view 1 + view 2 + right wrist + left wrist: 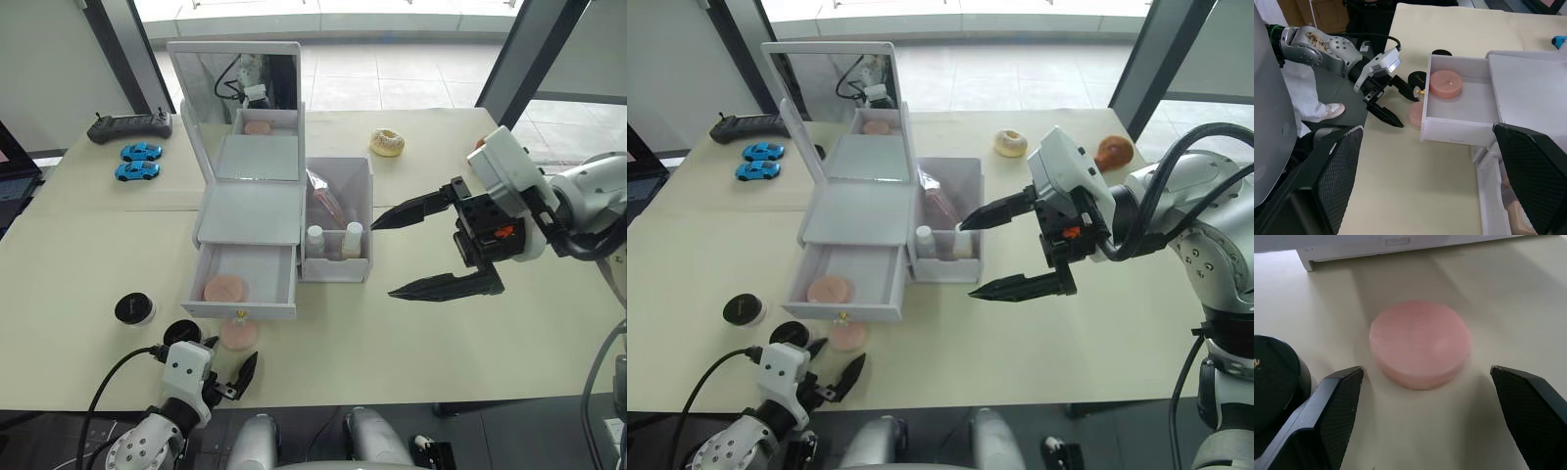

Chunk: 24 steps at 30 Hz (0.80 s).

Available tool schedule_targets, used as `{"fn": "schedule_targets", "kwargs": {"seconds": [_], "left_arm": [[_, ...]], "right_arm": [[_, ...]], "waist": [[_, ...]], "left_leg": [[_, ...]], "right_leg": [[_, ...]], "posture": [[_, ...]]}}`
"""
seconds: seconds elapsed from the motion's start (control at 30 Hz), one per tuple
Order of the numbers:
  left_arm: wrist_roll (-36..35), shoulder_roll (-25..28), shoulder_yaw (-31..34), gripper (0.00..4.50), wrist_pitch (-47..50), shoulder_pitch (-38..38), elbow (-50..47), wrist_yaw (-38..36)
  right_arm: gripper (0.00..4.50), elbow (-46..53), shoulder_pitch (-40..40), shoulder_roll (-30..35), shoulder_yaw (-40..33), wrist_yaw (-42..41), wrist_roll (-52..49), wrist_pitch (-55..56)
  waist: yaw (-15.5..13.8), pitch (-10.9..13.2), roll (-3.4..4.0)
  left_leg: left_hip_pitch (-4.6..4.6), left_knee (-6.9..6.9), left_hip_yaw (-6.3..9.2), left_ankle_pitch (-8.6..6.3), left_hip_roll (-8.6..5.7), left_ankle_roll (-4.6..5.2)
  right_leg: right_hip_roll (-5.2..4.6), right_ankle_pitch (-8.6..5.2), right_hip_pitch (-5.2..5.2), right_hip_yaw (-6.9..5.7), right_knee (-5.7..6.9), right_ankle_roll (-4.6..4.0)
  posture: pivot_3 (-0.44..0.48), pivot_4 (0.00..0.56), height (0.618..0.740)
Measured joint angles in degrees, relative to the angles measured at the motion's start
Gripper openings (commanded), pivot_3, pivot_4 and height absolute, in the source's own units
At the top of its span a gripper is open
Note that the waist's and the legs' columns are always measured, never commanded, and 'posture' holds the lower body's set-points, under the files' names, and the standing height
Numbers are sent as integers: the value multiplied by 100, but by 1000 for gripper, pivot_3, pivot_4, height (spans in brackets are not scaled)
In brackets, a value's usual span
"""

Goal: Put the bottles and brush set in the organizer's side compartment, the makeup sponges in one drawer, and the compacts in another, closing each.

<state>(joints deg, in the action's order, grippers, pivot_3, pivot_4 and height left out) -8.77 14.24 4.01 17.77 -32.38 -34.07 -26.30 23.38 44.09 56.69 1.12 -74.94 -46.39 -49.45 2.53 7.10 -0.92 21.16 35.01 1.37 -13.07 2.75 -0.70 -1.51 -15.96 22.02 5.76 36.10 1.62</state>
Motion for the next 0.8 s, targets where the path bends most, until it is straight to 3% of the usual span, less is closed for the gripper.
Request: {"fn": "schedule_targets", "kwargs": {"seconds": [0.07, 0.17, 0.27, 0.6, 0.8], "left_arm": [[34, -1, -171, 4470, 32, 212, 82, 94], [92, -38, -370, 3921, 162, 710, 150, 318], [92, -115, -476, 3057, 243, 982, 128, 459], [-49, 227, -265, 34, 205, 498, -90, 430], [-103, 242, -194, 34, 68, 496, -7, 428]], "right_arm": [[4500, 88, -2, 72, -30, 86, -39, -139], [4500, 182, 2, 132, -88, 180, -172, -250], [4500, 118, 2, 132, -87, 190, -156, -245], [4500, -52, 2, 98, -68, 174, -22, -141], [4500, -95, 2, 26, -66, 136, 10, -105]], "waist": [[-1, 4, 14], [8, 3, 26], [19, -22, -2], [13, -24, -16], [5, -24, -15]], "left_leg": [[2, -1, 0, -1, -3, 1], [3, -1, -1, -5, -4, 8], [-2, -1, 2, -5, 2, 9], [-3, 0, 1, -5, 4, 9], [-3, 1, 1, -5, 3, 9]], "right_leg": [[-2, 1, 1, 2, -1, -1], [2, 2, 1, 8, -1, 3], [10, 3, -1, 8, 2, 2], [8, 2, 0, 4, 2, 1], [7, 2, 0, 4, 0, 1]], "posture": [[0, 150, 740], [0, 150, 740], [0, 150, 740], [0, 150, 740], [0, 150, 740]]}}
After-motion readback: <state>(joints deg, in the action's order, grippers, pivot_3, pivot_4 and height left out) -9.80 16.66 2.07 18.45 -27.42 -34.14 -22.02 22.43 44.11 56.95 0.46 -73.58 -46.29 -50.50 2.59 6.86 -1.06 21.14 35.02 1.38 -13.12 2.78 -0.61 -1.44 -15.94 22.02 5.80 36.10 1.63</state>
